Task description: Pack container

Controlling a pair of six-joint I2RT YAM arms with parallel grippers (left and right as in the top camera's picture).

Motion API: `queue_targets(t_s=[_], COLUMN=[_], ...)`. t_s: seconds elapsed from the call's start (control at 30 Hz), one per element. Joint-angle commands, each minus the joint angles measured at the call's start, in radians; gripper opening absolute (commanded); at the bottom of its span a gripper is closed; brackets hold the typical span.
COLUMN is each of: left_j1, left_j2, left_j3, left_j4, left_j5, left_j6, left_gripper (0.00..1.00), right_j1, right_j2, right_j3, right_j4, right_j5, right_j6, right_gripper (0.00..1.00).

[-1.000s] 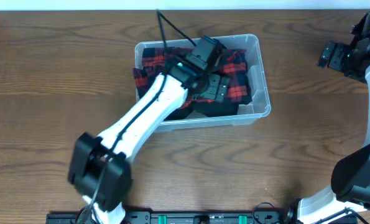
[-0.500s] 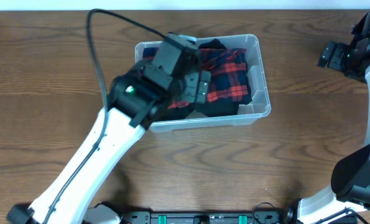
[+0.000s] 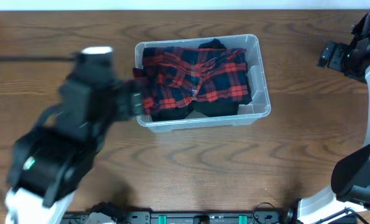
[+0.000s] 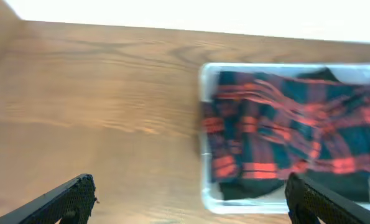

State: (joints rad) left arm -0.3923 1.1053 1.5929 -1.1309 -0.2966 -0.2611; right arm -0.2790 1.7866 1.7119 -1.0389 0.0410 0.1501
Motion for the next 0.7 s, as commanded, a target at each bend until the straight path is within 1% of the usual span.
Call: queue_targets(t_s=[0.0, 0.1, 0.2, 0.33, 0.43, 0.53, 0.67], left_j1=[0.09, 0.196, 0.299, 0.395, 0.426, 0.437, 0.437], left_j2=[-0.076, -0.167, -0.278, -0.449, -0.576, -0.692, -0.811], left_j3=[-0.068, -0.166, -0.321, -0.58, -0.772, -0.944, -1.118], left_j4=[-0.004, 0.064, 0.211, 0.467, 0.648, 0.778, 0.875], left_j5=[-0.034, 0.011, 0.129, 0.307, 0.388, 0.431, 0.472], left_j6=[-0.001, 0.009, 0.108, 0.242, 0.283, 0.287, 0.283], left_gripper=[0.98, 0.98, 0.98, 0.98, 0.98, 0.98, 0.98], right_j1=[-0.003, -0.003, -0.003, -0.003, -0.003, -0.003, -0.003], right_j2=[0.004, 0.004, 0.004, 0.004, 0.004, 0.004, 0.004], right_j3=[0.001, 0.001, 0.001, 0.001, 0.001, 0.001, 0.001], right_j4=[-0.002, -0.002, -0.002, -0.002, -0.002, -0.002, -0.002], right_j5=[0.004, 0.004, 0.004, 0.004, 0.004, 0.004, 0.004], right_j6=[0.014, 0.014, 0.014, 0.014, 0.014, 0.014, 0.014], right_gripper=[0.99, 0.99, 0.99, 0.99, 0.99, 0.99, 0.99])
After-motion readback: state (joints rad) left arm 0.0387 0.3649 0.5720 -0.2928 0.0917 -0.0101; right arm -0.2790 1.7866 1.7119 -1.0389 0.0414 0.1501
